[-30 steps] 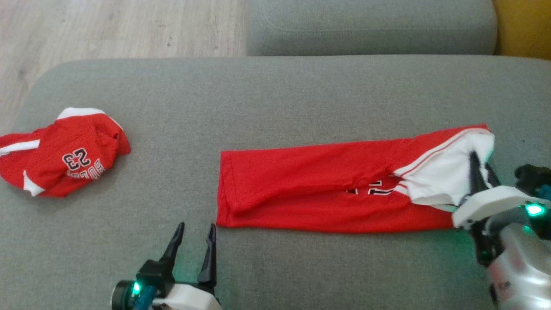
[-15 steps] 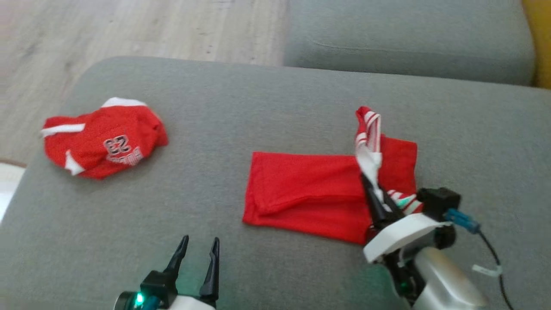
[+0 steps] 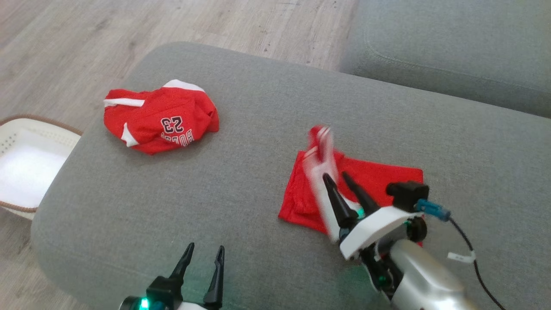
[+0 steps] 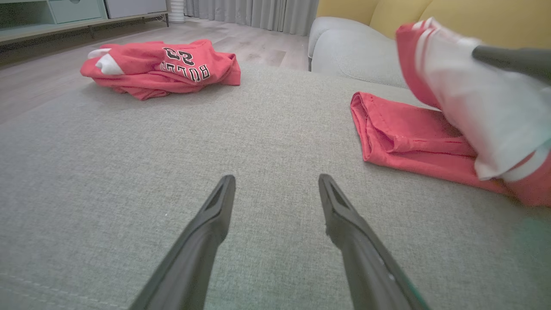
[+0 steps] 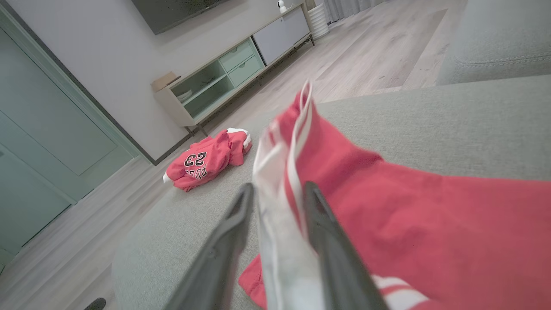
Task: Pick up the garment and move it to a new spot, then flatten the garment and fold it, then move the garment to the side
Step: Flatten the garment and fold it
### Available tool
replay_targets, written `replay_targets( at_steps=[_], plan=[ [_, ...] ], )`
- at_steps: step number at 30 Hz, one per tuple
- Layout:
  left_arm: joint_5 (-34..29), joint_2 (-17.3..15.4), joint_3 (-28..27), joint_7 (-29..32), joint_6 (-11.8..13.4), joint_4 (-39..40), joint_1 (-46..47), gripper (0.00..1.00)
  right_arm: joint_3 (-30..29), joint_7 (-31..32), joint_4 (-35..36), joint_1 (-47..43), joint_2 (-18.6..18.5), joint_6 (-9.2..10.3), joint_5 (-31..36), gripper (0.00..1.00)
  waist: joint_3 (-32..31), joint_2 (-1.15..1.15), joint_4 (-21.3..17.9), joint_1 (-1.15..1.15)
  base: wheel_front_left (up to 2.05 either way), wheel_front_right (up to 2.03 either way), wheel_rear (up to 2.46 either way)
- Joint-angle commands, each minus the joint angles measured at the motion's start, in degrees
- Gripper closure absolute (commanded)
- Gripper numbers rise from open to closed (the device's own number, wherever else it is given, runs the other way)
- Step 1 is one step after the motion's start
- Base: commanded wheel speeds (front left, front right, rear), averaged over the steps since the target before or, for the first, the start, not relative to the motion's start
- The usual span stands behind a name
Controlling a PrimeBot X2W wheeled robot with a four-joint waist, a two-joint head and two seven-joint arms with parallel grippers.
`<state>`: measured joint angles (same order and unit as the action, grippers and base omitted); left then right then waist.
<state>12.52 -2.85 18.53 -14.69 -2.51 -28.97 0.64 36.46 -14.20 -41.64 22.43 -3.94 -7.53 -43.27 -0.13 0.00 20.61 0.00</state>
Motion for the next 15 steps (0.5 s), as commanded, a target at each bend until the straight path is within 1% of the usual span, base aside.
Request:
replay_targets(
  at_steps=[1, 4, 11, 15],
  plan=[
    [-0.35, -0.03, -1.86, -0.30, 0.41, 1.54, 1.18, 0.00, -0.96, -0.78, 1.41, 2.83, 0.91, 0.04, 0.32, 0.00, -0.12, 0.00, -0.37, 0.00, 0.00, 0.00, 0.00],
    [-0.22, -0.03, -2.53, -0.30, 0.76, 1.79, 1.19, 0.00, -5.32, -0.78, 1.49, 2.43, 0.87, 0.04, 3.55, 0.00, -0.35, 0.00, -1.77, 0.00, 0.00, 0.00, 0.00],
    [-0.66, -0.03, -3.74, -0.30, 0.90, 3.15, 1.77, 0.00, -19.22, -0.79, 2.90, -2.63, -0.17, 0.04, 15.89, 0.00, -0.89, 0.00, -6.85, 0.00, 0.00, 0.00, 0.00],
    [-0.93, -0.03, -4.78, -0.30, 1.17, 3.76, 2.33, 0.00, -24.88, -0.79, 4.03, -6.04, 0.03, 0.04, 22.46, 0.00, -1.21, 0.00, -9.84, 0.00, 0.00, 0.00, 0.00]
  ],
)
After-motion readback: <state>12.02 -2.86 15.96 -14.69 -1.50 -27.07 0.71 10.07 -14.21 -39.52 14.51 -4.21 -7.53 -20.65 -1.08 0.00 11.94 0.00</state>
